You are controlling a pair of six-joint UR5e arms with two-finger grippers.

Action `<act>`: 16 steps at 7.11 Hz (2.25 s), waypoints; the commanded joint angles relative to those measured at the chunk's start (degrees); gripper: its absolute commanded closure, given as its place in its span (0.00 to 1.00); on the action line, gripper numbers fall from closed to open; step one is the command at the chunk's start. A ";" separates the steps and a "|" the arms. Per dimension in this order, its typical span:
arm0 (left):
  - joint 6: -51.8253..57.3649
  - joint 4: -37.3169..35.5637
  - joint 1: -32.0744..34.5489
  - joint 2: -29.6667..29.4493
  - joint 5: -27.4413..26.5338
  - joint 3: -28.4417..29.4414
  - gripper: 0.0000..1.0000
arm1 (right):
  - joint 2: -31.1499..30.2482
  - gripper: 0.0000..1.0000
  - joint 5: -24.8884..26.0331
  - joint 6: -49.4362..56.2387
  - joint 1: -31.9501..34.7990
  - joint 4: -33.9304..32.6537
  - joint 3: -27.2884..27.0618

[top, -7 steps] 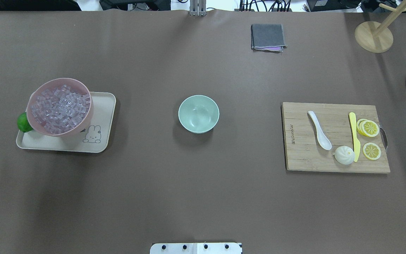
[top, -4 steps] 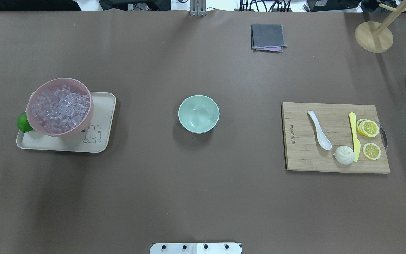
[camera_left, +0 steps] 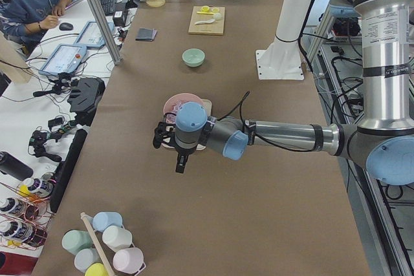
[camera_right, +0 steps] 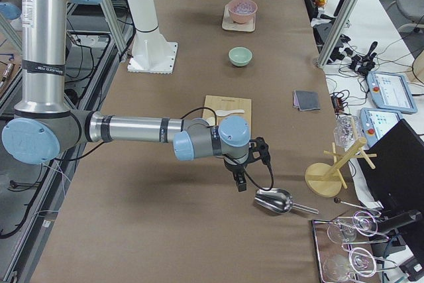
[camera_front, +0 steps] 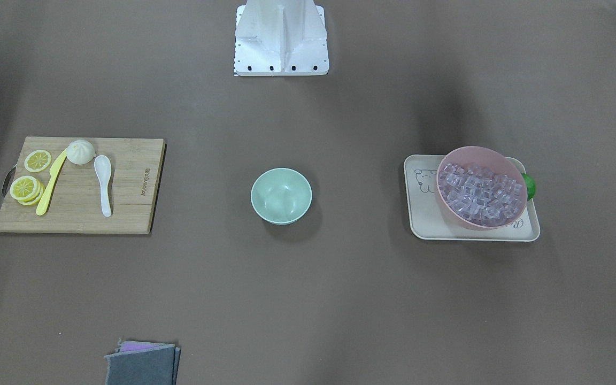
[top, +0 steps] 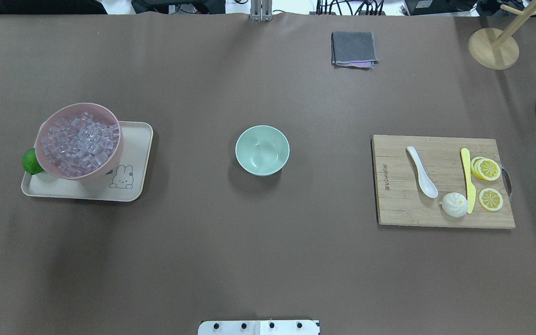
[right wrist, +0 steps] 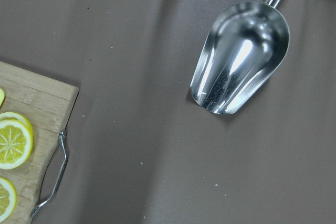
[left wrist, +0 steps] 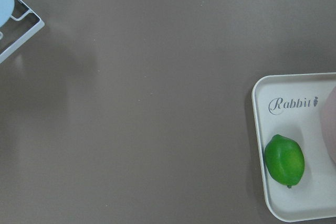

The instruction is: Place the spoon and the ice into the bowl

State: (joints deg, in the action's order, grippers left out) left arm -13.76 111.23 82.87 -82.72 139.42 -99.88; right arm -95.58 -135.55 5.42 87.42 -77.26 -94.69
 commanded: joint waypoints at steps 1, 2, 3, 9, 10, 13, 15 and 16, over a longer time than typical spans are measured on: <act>-0.04 -0.05 -1.04 -0.33 0.06 -0.05 0.02 | 0.48 0.00 -0.68 -0.05 -0.06 0.00 0.29; 0.14 0.04 -1.13 -0.25 0.15 0.12 0.02 | 0.83 0.00 -0.76 -0.06 -0.06 0.09 0.47; 0.14 0.12 -1.13 -0.25 0.24 -0.05 0.02 | 0.92 0.00 -1.90 -0.06 -0.32 1.92 0.56; -15.59 -0.31 -6.22 -8.76 -0.73 -1.10 0.08 | 4.60 0.00 -1.47 -18.19 -7.69 7.30 -0.84; -17.68 -0.66 -8.32 -10.34 -0.90 -2.50 0.08 | 5.48 0.00 -0.16 -22.08 -9.27 7.30 -1.20; -42.25 -0.93 -18.33 -16.50 -10.19 -3.30 0.06 | 8.55 0.00 1.94 -31.82 -12.88 7.30 -1.29; -46.51 -3.19 -20.89 -18.68 -9.87 -4.79 0.06 | 8.74 0.00 3.19 -34.85 -15.08 7.30 -1.90; -51.14 -10.09 -24.65 -22.62 -10.65 -6.10 0.06 | 8.57 0.00 3.10 -34.86 -15.18 7.38 -1.99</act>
State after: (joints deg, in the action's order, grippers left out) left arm -59.77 107.23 62.06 -101.52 129.51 -104.64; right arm -86.97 -132.74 -28.54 72.83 -69.94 -96.49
